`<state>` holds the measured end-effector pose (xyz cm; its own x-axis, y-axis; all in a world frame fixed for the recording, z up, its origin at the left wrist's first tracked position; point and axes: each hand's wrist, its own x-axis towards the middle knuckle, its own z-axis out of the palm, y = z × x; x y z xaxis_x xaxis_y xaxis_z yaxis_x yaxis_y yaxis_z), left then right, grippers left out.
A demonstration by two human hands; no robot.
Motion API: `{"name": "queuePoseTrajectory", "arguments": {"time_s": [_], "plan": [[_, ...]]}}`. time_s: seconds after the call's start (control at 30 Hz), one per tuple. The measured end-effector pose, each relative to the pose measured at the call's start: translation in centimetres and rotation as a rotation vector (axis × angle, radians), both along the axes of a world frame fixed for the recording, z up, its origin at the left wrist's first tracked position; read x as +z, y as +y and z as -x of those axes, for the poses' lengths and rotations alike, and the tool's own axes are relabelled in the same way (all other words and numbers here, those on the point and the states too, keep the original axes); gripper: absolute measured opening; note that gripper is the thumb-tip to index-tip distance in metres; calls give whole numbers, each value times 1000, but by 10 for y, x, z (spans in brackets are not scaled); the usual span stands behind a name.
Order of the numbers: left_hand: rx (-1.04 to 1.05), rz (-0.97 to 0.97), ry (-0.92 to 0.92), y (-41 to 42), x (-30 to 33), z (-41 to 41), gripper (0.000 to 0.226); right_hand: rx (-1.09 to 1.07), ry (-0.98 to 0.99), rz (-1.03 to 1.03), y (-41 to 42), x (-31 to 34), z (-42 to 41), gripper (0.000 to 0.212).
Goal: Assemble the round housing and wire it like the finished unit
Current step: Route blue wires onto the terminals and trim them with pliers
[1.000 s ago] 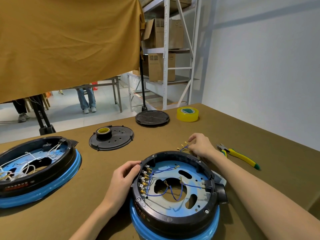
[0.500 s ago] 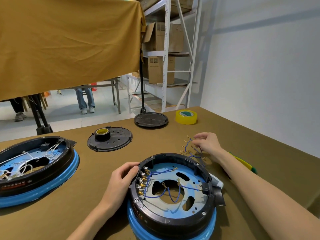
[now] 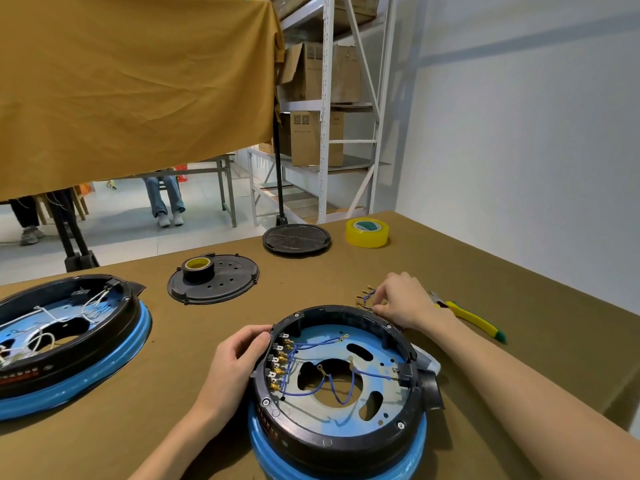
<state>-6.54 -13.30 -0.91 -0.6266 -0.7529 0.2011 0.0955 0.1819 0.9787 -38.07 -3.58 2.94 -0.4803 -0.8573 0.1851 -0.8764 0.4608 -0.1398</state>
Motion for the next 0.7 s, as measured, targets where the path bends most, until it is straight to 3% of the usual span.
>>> {"name": "queuePoseTrajectory", "arguments": {"time_s": [0.13,0.27,0.37,0.5,0.6,0.7], "plan": [[4,-8,1,1,1,0,33,29,-79,112,3,2,-4,10],[7,-10,2,1,1,0,32,117,-431,453,7,19,-23,11],[10,-9,-4,2,2,0,30,249,-673,586,13,38,-48,13],[-37,-25,-89,-2,7,-2,22,351,-975,627,21,52,-78,12],[-142,19,-258,-5,18,-5,44,335,-1049,608,24,49,-89,12],[-159,54,-299,-9,25,-8,33,274,-1159,580,27,40,-94,14]]}}
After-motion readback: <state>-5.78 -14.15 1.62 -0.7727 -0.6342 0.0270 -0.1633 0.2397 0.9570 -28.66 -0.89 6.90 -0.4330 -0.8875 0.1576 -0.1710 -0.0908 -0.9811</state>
